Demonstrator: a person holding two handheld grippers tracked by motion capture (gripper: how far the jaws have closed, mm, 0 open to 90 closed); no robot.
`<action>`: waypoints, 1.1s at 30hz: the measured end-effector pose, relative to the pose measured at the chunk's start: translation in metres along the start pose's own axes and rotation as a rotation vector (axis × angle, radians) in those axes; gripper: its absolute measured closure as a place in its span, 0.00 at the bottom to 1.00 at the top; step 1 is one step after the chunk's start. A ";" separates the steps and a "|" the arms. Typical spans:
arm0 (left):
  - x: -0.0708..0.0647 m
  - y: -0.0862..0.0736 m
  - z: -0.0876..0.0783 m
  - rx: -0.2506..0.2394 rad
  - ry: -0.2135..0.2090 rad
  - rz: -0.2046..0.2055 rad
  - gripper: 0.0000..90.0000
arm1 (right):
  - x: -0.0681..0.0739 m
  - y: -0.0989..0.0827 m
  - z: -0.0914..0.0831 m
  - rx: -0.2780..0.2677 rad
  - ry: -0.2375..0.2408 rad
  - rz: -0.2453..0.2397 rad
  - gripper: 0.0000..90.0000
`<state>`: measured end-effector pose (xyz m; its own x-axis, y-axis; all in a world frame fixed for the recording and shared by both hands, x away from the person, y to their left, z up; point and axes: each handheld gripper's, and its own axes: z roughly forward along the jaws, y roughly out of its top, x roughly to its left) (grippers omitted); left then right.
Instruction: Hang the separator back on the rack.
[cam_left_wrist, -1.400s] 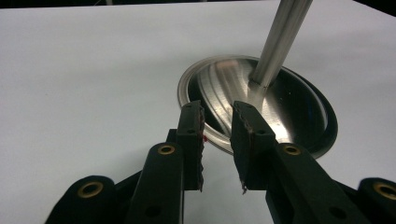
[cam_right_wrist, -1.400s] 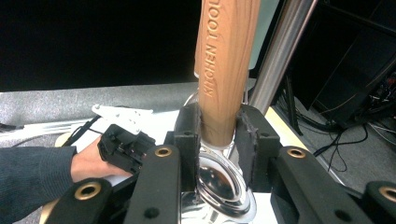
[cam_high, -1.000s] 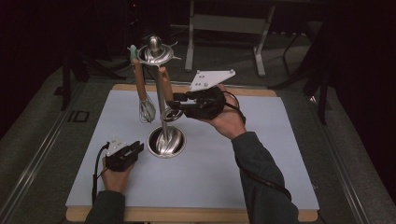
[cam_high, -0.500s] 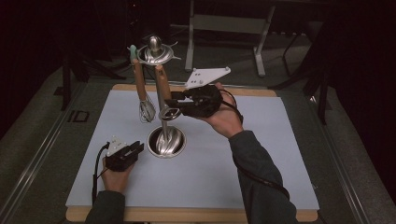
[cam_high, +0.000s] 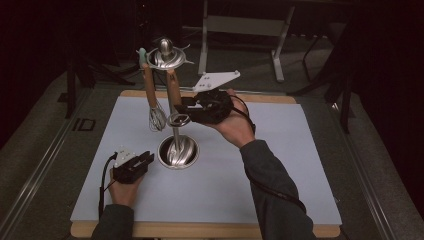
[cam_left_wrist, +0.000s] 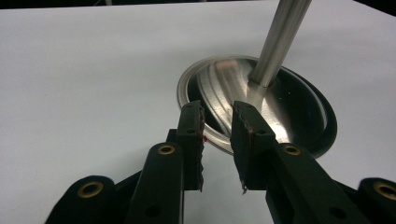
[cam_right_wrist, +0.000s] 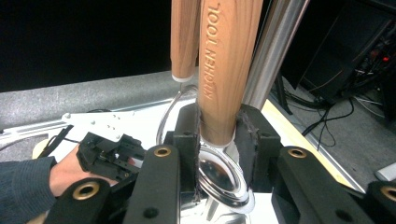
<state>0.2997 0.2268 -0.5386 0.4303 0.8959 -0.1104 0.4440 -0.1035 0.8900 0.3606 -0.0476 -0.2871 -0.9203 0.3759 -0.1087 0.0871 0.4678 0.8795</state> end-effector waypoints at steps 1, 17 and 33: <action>0.000 0.000 0.000 0.000 0.000 0.000 0.82 | 0.000 0.000 0.000 0.000 -0.006 0.001 0.76; 0.000 0.000 0.000 0.002 0.000 0.001 0.82 | -0.001 -0.016 -0.009 0.048 0.029 -0.006 0.62; 0.000 0.000 0.000 0.003 0.002 0.000 0.81 | -0.021 -0.046 -0.020 0.104 -0.006 0.065 0.58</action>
<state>0.2998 0.2265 -0.5387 0.4285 0.8968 -0.1097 0.4460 -0.1044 0.8889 0.3680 -0.0929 -0.3155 -0.9092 0.4126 -0.0556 0.1861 0.5221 0.8323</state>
